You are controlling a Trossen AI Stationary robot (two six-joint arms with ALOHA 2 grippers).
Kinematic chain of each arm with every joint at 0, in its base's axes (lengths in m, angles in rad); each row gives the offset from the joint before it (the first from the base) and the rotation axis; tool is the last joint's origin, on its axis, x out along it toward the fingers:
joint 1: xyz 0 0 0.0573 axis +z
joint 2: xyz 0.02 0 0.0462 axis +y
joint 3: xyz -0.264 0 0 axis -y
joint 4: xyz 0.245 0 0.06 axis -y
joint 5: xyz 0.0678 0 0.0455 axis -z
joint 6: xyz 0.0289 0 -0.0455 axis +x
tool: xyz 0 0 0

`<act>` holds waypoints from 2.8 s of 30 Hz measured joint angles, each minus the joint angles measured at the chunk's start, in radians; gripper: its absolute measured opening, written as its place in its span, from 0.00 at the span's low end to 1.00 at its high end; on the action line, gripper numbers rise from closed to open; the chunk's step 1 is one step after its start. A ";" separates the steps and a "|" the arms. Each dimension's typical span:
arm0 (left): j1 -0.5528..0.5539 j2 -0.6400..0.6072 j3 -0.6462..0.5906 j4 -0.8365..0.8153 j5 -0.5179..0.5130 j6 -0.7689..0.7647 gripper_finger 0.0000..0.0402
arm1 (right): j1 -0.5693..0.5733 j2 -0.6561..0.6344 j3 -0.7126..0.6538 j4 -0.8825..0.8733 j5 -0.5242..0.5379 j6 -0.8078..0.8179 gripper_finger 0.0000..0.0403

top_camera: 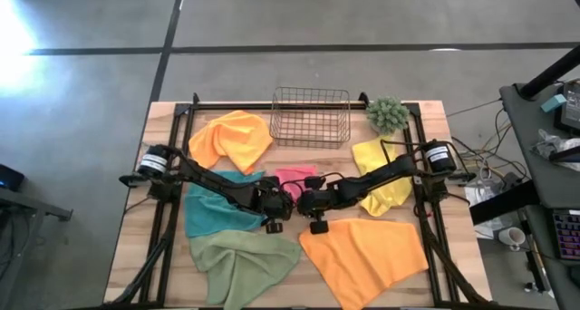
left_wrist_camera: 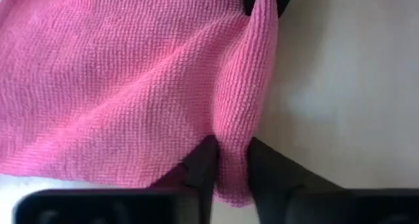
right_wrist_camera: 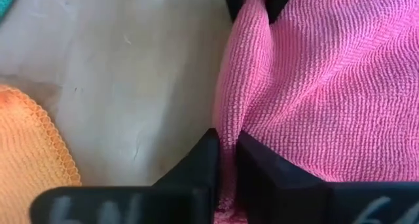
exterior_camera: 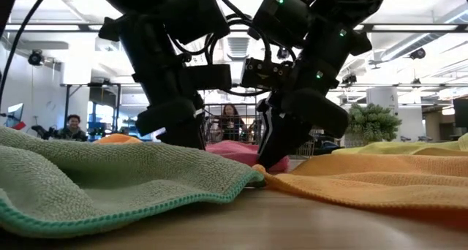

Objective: Fold microfiber towels
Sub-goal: Put the folded pink microfiber cloth into the gold wire basket

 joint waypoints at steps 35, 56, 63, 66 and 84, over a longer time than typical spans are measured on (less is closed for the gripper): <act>0.007 -0.324 0.034 -0.147 0.037 0.125 0.00 | 0.051 -0.116 0.348 -0.403 0.138 0.209 0.02; 0.120 -0.461 0.163 -0.356 0.055 0.233 0.00 | -0.010 -0.116 0.601 -0.554 0.275 0.195 0.02; 0.182 -0.468 0.214 -0.374 0.055 0.308 0.00 | -0.049 -0.116 0.701 -0.622 0.297 0.164 0.02; 0.218 -0.468 0.243 -0.375 0.051 0.330 0.00 | -0.071 -0.116 0.730 -0.647 0.299 0.140 0.02; 0.500 -0.462 0.391 -0.341 0.038 0.566 0.00 | -0.302 -0.116 0.859 -0.683 0.304 -0.048 0.02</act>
